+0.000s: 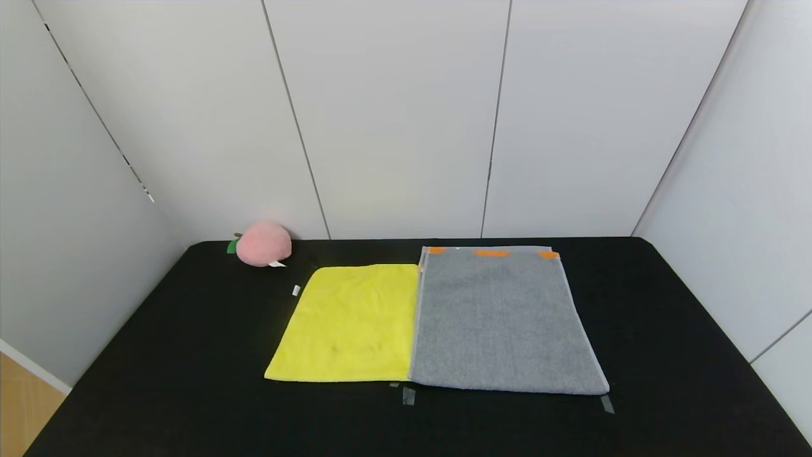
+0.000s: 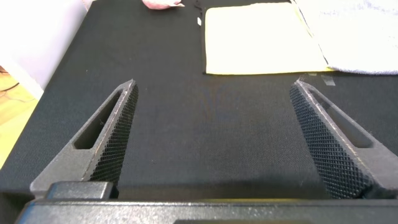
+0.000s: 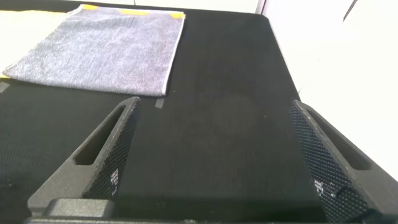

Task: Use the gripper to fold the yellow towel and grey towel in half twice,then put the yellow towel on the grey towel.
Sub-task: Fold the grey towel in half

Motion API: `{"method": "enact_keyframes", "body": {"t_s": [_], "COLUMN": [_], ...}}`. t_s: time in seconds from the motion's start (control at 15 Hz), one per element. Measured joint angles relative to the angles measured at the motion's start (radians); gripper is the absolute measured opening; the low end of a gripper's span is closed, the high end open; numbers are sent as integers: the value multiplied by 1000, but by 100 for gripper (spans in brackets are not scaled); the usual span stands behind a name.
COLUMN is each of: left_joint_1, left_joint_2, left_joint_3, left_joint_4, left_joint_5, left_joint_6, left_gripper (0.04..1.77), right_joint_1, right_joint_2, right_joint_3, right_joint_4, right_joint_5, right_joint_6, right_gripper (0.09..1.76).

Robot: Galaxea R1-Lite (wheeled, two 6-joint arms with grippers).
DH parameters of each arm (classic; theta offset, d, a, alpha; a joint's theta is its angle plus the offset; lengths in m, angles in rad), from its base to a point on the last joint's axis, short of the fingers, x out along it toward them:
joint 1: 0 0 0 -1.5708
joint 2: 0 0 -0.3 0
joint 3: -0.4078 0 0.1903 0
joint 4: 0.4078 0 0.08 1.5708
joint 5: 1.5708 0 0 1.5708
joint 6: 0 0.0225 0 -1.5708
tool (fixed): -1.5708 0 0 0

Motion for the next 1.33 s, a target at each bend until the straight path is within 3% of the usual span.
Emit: {"method": "enact_keyframes", "body": {"t_s": [1.33], "left_joint_1": [0], "left_joint_2": [0], "left_joint_3": [0], "left_joint_4": [0], "left_joint_5": [-1], "left_joint_6": [-1], "left_gripper": [172], "right_joint_1": [0], "right_joint_2": [0], "right_joint_3": [0], "right_joint_4": [1], "right_joint_5": [0], "right_joint_6": [-1], "right_gripper": [171]}}
